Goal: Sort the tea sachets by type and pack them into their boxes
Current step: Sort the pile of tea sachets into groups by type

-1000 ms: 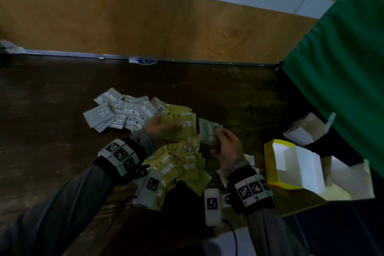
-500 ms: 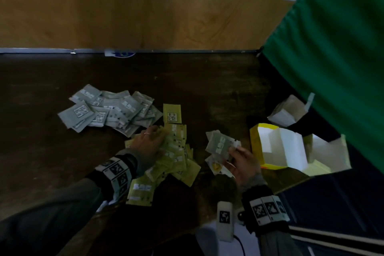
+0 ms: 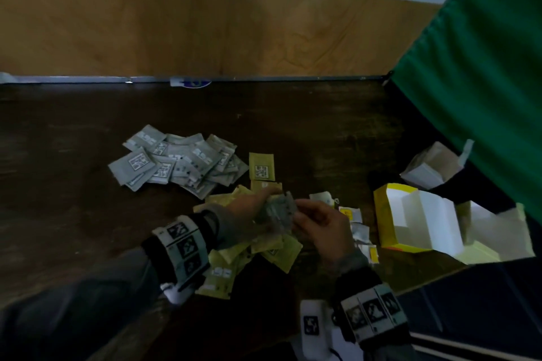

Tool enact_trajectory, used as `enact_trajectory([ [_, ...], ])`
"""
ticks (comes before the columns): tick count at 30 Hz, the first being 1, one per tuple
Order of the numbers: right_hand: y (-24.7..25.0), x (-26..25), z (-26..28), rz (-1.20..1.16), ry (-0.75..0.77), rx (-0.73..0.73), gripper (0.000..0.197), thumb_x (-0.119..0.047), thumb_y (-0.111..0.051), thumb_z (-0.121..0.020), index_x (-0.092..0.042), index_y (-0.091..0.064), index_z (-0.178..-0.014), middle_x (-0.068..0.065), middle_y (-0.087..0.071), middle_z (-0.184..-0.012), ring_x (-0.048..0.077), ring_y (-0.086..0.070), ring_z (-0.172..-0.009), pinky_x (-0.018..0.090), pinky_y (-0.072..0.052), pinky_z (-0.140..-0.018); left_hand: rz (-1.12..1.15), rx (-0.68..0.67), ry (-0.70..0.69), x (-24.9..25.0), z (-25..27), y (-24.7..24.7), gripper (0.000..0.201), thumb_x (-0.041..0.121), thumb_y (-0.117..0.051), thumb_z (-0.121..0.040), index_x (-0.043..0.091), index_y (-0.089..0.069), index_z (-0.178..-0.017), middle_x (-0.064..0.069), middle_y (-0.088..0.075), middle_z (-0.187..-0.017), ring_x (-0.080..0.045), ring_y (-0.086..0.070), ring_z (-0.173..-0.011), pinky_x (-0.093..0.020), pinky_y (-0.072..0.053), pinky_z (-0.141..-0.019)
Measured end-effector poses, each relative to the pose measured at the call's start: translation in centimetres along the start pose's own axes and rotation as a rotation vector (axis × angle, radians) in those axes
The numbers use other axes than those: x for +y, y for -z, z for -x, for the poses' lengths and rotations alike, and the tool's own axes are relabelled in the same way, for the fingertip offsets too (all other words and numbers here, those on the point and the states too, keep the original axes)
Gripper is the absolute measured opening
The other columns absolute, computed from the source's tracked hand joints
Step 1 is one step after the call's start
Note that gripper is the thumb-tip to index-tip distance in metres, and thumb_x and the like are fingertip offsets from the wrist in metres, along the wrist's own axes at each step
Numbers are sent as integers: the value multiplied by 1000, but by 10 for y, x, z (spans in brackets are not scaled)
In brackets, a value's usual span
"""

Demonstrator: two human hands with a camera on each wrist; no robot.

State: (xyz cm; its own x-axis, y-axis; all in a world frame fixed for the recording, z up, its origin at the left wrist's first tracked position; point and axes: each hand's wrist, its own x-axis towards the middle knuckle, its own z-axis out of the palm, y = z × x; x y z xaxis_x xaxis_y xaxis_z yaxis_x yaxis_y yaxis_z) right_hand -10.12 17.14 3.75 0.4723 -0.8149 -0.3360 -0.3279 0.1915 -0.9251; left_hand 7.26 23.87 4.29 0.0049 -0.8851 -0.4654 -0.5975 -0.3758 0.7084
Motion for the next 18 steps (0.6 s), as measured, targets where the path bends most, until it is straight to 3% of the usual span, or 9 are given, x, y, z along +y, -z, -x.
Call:
enact_trajectory([
  [3,-6,2,-3,-60,-59,10,18,-3,-58,-90,-19,-66,-91,1,-70,-97,18,-65,-92,35,-55,-79,35,253,13,-20,4,31,48,23,-48,-94,27,-28,-138,5,-56,-105,-11,-58,-87,-30,-54,-72],
  [6,-3,13,0,-54,-136,3,15,-5,-56,-91,-18,-64,-90,6,-69,-98,20,-65,-91,30,-55,-72,-58,511,106,-52,-6,62,52,12,-43,-96,13,-26,-145,-12,-43,-137,-25,-50,-113,-36,-45,-90],
  [9,1,24,9,-16,-191,-11,15,-5,-58,-90,-19,-64,-88,1,-70,-92,18,-65,-88,27,-55,-69,-233,484,354,-79,-16,75,69,18,-50,-92,21,-11,-150,-19,-20,-150,-36,-31,-132,-47,-35,-106],
  [11,5,28,18,33,-215,-72,13,-7,-58,-90,-19,-63,-90,-4,-68,-93,15,-63,-90,23,-54,-69,-258,486,403,-83,-14,71,72,23,-54,-90,24,-12,-149,-15,-8,-154,-37,-14,-140,-53,-26,-111],
  [15,20,42,33,187,-246,-145,12,-19,-59,-90,-26,-60,-100,-4,-66,-106,12,-62,-100,29,-55,-83,-303,539,81,-77,5,37,66,24,-60,-86,27,-28,-144,-5,-5,-156,-32,-16,-141,-50,-35,-108],
  [17,33,58,38,316,-216,22,19,-22,-64,-87,-28,-57,-103,-1,-64,-110,17,-61,-104,36,-52,-91,-380,340,-55,-76,22,13,75,37,-64,-82,32,-23,-145,2,-1,-156,-27,-13,-143,-42,-32,-112],
  [18,40,65,40,386,-218,139,30,-25,-69,-83,-28,-54,-109,1,-61,-114,20,-59,-108,40,-51,-94,-446,221,-106,-79,31,0,86,48,-64,-79,35,-14,-147,4,7,-157,-25,-4,-145,-40,-24,-115],
])
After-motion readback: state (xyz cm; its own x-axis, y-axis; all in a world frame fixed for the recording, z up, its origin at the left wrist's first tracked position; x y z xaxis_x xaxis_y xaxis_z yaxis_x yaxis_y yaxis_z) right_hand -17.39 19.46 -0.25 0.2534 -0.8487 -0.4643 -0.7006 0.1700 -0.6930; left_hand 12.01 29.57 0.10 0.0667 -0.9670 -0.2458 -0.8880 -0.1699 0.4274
